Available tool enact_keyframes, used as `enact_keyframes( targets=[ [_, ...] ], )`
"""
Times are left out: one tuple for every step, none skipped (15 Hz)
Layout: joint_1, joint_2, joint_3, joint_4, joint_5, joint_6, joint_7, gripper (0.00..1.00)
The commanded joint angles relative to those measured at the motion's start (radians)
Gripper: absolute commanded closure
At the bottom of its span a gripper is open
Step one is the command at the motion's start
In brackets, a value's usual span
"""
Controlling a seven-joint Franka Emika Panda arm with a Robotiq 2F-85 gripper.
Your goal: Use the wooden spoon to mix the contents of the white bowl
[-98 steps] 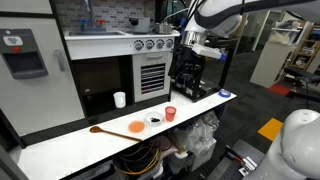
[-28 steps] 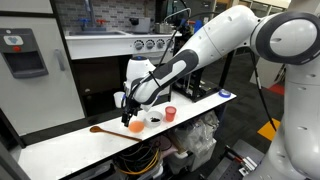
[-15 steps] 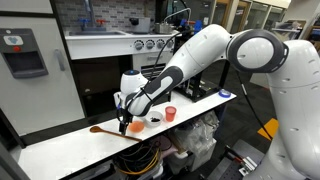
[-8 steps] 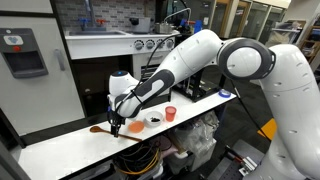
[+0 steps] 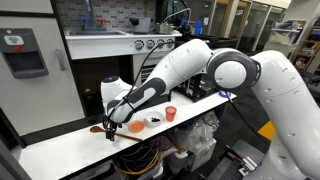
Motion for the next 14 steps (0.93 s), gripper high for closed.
enact_keyframes(
  targets=[
    [0.014, 0.054, -0.020, 0.079, -0.015, -0.039, 0.030, 0.00],
    [0.013, 0.063, -0.020, 0.088, -0.012, -0.041, 0.032, 0.00],
    [0.012, 0.070, -0.020, 0.097, -0.009, -0.043, 0.034, 0.00],
    [0.012, 0.078, -0.021, 0.106, -0.008, -0.047, 0.036, 0.00],
    [0.013, 0.084, -0.021, 0.113, -0.007, -0.051, 0.039, 0.00],
    [0.012, 0.088, -0.021, 0.118, -0.007, -0.055, 0.039, 0.00],
    [0.012, 0.094, -0.020, 0.125, -0.006, -0.060, 0.038, 0.00],
    [0.012, 0.097, -0.019, 0.128, -0.004, -0.061, 0.039, 0.25],
    [0.010, 0.099, -0.018, 0.130, -0.003, -0.061, 0.037, 0.26],
    [0.009, 0.101, -0.017, 0.132, -0.002, -0.062, 0.036, 0.34],
    [0.009, 0.102, -0.017, 0.134, -0.002, -0.063, 0.036, 0.42],
    [0.009, 0.105, -0.017, 0.137, -0.002, -0.064, 0.035, 0.48],
    [0.009, 0.108, -0.017, 0.141, -0.001, -0.065, 0.035, 0.56],
    [0.010, 0.108, -0.016, 0.145, 0.001, -0.068, 0.036, 0.62]
  ],
)
